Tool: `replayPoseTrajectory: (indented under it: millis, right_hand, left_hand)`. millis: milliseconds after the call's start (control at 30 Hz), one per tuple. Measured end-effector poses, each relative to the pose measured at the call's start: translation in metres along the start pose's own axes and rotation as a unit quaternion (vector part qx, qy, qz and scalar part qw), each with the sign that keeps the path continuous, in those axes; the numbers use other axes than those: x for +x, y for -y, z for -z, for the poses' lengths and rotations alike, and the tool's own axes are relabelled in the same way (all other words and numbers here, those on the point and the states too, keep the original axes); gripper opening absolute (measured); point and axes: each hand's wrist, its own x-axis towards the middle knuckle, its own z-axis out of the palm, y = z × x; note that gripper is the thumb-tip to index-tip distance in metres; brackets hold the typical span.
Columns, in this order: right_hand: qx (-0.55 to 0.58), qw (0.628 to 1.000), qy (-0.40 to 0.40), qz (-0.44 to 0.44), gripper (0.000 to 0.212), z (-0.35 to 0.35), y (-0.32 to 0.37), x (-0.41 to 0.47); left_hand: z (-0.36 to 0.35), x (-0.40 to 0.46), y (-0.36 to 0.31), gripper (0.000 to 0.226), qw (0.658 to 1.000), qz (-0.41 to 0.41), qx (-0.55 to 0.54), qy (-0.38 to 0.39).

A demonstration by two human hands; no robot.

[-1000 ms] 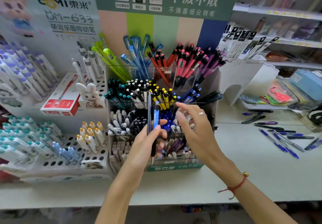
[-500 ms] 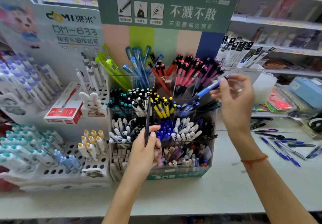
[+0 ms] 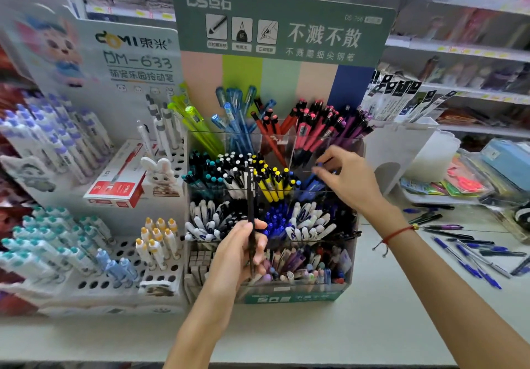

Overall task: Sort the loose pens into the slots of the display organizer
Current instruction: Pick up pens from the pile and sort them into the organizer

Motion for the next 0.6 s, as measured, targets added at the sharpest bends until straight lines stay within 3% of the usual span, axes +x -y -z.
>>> replayPoseTrajectory:
  millis: [67, 133, 200, 267, 333, 367, 433, 500, 567, 600]
  right_hand:
    - [0.003, 0.993, 0.117, -0.011, 0.012, 0.008, 0.006, 0.010]
    - [-0.030, 0.988, 0.149, -0.023, 0.012, 0.008, 0.010, 0.018]
    - [-0.072, 0.990, 0.122, -0.022, 0.016, 0.003, 0.015, 0.017]
    - [-0.099, 0.995, 0.019, 0.015, 0.028, -0.004, 0.020, 0.003]
    - [-0.023, 0.991, -0.121, 0.061, 0.023, -0.007, 0.038, -0.021]
    - [0.050, 0.986, -0.145, 0.066, 0.018, -0.009, 0.050, -0.034]
    - [0.225, 0.972, -0.062, 0.024, 0.017, -0.011, 0.075, -0.055]
    - [0.330, 0.943, 0.038, -0.007, 0.016, -0.015, 0.088, -0.070]
    - [0.379, 0.925, 0.029, -0.006, 0.014, -0.016, 0.088, -0.076]
    - [0.395, 0.918, -0.005, -0.010, 0.014, -0.017, 0.087, -0.076]
  left_hand:
    - [0.001, 0.002, 0.002, 0.027, 1.000, -0.002, 0.031, -0.001]
    - [0.001, 0.004, 0.004, 0.027, 0.998, 0.002, 0.056, -0.004]
    - [0.001, 0.003, 0.004, 0.025, 0.997, 0.000, 0.072, -0.008]
    - [0.000, 0.001, 0.001, 0.023, 0.995, -0.021, 0.098, -0.017]
    - [0.001, -0.001, 0.000, 0.021, 0.989, -0.063, 0.132, -0.027]
    - [0.001, -0.001, 0.000, 0.020, 0.983, -0.085, 0.158, -0.032]
    - [0.001, -0.001, 0.001, 0.021, 0.969, -0.124, 0.212, -0.036]
    - [0.004, 0.001, 0.006, 0.022, 0.956, -0.149, 0.251, -0.039]
    - [0.015, 0.006, 0.014, 0.026, 0.919, -0.197, 0.336, -0.066]
    - [0.024, 0.010, 0.019, 0.032, 0.877, -0.230, 0.412, -0.093]
